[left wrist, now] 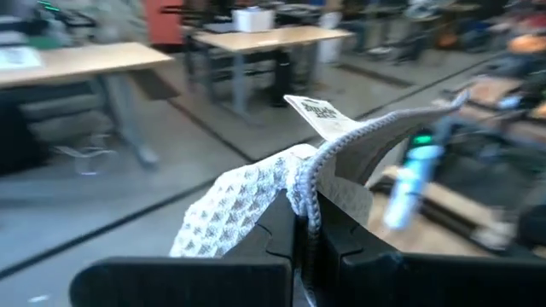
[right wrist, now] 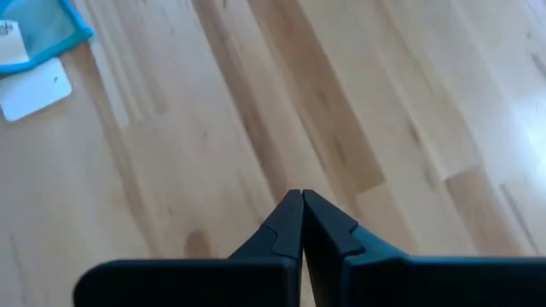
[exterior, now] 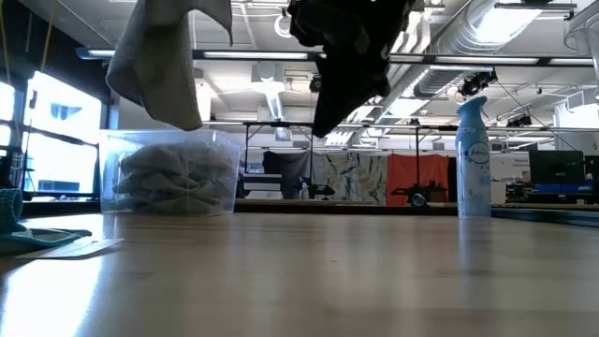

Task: Sort microfiber towel by color & place in baskets
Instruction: Put the white microfiber towel into the top transparent bin

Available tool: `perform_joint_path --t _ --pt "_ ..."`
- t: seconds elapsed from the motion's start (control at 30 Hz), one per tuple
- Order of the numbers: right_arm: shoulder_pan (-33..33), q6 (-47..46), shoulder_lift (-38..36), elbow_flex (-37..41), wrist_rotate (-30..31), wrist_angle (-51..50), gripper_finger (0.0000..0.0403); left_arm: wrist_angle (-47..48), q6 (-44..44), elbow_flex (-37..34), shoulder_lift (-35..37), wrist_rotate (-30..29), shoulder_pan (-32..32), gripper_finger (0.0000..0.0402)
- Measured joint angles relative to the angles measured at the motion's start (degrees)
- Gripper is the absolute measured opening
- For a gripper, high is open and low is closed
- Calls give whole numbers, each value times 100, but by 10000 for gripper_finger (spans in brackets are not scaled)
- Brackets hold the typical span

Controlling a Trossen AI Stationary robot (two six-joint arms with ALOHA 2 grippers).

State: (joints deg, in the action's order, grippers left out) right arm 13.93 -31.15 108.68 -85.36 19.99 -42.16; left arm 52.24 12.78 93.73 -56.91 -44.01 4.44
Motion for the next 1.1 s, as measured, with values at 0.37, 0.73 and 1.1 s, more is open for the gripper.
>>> perform_joint_path --t 0.37,0.73,1.1 --pt "-643 1088 0 0 -693 374 1 -768 -1090 2 -752 1148 2213 0" --pt "-961 2074 0 0 -1026 349 0 -815 -1017 2 -850 1934 3279 0" --pt "-1369 2636 0 0 -1510 110 0 333 -511 -810 -889 2688 3382 0"
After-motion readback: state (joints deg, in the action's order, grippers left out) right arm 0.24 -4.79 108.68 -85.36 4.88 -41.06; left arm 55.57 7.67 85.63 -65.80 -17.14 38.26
